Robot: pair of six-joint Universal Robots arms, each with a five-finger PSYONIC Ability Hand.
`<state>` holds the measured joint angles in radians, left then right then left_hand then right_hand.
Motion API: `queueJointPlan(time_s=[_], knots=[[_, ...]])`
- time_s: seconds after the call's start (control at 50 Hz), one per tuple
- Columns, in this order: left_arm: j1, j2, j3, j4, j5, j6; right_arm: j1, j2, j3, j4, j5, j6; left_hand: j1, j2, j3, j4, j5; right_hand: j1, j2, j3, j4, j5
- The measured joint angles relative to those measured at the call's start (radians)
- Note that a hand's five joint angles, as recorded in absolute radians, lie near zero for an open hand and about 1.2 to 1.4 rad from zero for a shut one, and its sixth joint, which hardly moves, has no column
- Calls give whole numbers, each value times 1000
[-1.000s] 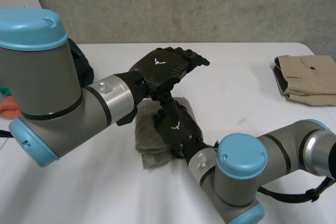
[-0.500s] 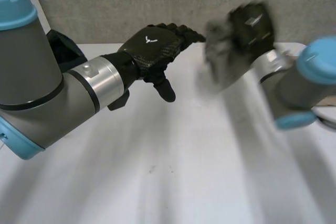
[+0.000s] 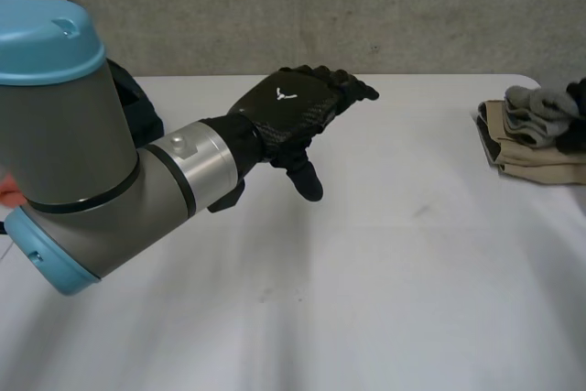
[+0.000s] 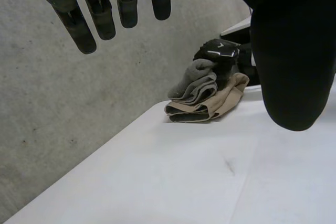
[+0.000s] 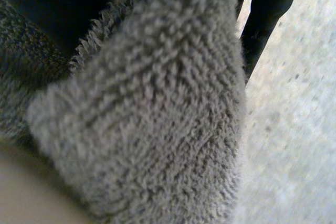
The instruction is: Fold the laundry.
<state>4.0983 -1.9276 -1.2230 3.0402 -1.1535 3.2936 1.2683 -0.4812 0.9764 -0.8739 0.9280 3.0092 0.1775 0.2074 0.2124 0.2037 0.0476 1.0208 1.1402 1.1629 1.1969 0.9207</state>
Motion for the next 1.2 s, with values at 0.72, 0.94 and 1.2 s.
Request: queueJointPlan(time_s=[0.72,0.94,1.2], knots=[[-48,86,52,18,-16,-29,-61,-650,123,712,479,-484,0,0,0,0,0,-786,-929,-950,-985,-873],[235,94,159,40,-348,34,301,-894,543,294,220,-376,31,2,2,0,0,-786,-929,-953,-985,-873],[569,-309,217,75,-313,424,516,-887,846,248,171,-378,23,-1,-2,0,0,-786,-929,-953,-985,-873]])
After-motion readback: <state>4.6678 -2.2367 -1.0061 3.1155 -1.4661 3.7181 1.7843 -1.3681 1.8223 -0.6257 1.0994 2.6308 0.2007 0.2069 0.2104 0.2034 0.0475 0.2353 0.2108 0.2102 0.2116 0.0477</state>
